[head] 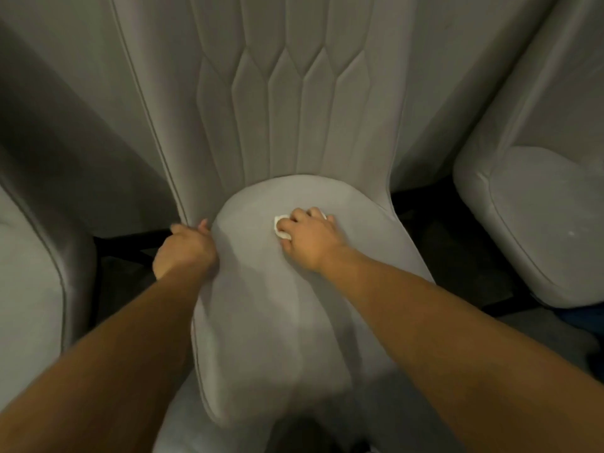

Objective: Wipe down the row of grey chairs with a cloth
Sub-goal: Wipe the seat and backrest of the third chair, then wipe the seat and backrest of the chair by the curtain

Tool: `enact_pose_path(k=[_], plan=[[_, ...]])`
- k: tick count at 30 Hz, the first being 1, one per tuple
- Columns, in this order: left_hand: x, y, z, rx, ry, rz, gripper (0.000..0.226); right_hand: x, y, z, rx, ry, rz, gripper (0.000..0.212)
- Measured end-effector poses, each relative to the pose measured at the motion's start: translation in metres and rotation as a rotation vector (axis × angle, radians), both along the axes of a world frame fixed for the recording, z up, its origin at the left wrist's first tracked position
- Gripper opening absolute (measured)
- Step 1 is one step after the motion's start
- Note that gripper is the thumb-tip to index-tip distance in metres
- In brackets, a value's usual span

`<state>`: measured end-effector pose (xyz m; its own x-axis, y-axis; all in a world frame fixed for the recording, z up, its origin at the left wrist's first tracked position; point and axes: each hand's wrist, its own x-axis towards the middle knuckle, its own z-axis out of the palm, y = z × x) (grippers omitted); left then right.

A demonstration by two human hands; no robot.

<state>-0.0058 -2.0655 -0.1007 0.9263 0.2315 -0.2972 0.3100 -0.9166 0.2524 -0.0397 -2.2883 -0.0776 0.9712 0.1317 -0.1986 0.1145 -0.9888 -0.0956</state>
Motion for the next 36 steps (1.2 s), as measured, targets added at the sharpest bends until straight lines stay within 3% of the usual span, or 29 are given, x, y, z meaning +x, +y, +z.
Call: enact_pose_path(k=[2,3,6,12,17,23,29,36], plan=[[-0.005,0.011,0.02,0.026,0.297,-0.18,0.052,-0.011,-0.007,0.028,-0.031,0.155,-0.052,0.031],[-0.014,0.011,0.037,0.043,0.343,-0.22,0.05,-0.017,-0.011,0.044,-0.039,0.206,-0.078,0.032],[-0.049,0.01,0.091,0.073,0.181,-0.2,0.041,-0.036,-0.022,0.099,-0.035,0.223,-0.12,0.032],[-0.092,0.018,0.23,0.215,0.024,-0.57,0.038,-0.074,-0.03,0.248,-0.025,0.174,-0.208,0.036],[-0.118,0.024,0.354,0.243,-0.048,-0.695,0.039,-0.13,-0.024,0.365,0.031,0.159,-0.288,0.036],[-0.139,-0.003,0.458,0.26,-0.08,-0.736,0.033,-0.185,-0.045,0.474,0.095,0.054,-0.397,0.032],[-0.185,-0.08,0.523,0.254,-0.165,-0.869,0.045,-0.235,-0.112,0.538,0.148,-0.024,-0.505,0.032],[-0.229,-0.204,0.558,0.321,-0.205,-0.878,0.047,-0.29,-0.254,0.555,0.204,-0.072,-0.52,0.033]])
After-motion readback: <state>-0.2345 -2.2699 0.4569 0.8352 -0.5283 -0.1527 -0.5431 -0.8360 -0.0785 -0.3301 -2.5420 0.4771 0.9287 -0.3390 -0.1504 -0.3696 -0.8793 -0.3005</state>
